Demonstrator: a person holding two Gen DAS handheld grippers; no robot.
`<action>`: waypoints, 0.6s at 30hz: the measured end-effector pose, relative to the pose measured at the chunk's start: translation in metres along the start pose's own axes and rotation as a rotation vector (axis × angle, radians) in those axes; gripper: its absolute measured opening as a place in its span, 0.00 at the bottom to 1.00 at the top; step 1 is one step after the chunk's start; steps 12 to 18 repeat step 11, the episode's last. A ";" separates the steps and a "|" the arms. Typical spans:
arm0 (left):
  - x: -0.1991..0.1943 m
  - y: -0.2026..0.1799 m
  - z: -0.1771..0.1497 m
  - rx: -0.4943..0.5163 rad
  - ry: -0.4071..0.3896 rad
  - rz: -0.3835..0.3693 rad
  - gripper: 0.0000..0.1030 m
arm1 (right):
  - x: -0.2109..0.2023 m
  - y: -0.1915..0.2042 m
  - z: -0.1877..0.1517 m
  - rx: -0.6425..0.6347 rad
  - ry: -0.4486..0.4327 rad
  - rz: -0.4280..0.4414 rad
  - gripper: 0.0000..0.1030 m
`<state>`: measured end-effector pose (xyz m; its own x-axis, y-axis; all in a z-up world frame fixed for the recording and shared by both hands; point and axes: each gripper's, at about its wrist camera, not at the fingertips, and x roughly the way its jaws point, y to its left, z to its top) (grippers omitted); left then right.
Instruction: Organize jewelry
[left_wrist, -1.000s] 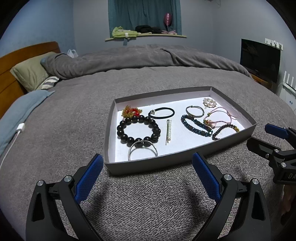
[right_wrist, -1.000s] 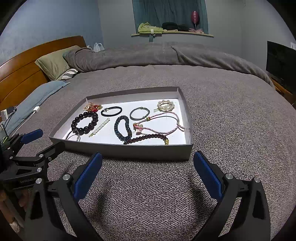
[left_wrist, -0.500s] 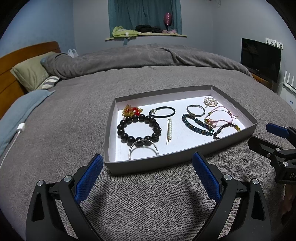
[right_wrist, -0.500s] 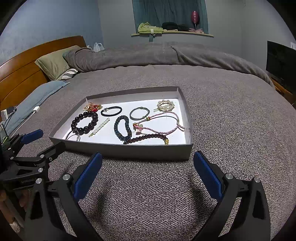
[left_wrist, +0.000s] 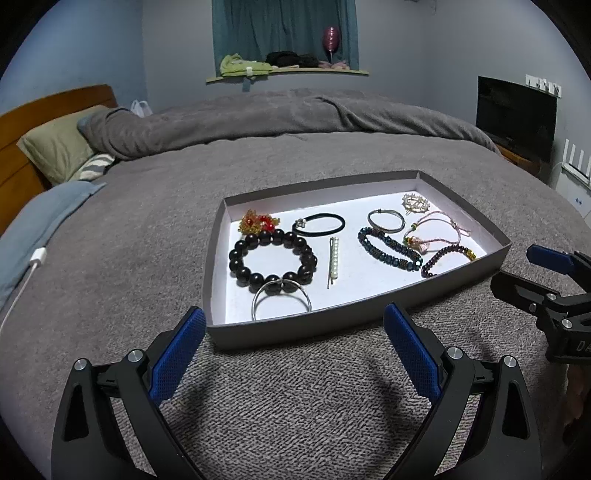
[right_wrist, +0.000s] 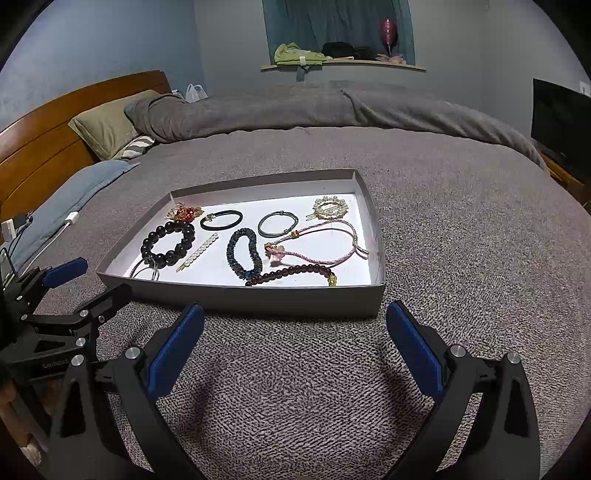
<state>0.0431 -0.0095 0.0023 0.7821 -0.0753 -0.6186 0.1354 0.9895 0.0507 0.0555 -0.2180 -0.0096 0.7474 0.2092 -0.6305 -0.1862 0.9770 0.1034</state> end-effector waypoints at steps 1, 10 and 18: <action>0.000 0.000 0.000 0.001 -0.002 -0.001 0.93 | 0.000 0.000 -0.001 0.000 0.001 0.000 0.95; 0.005 0.005 0.002 -0.031 0.032 0.016 0.93 | 0.000 0.000 0.000 0.001 0.001 0.001 0.95; 0.005 0.005 0.003 -0.029 0.030 0.018 0.93 | 0.000 0.000 0.000 0.001 0.000 0.000 0.95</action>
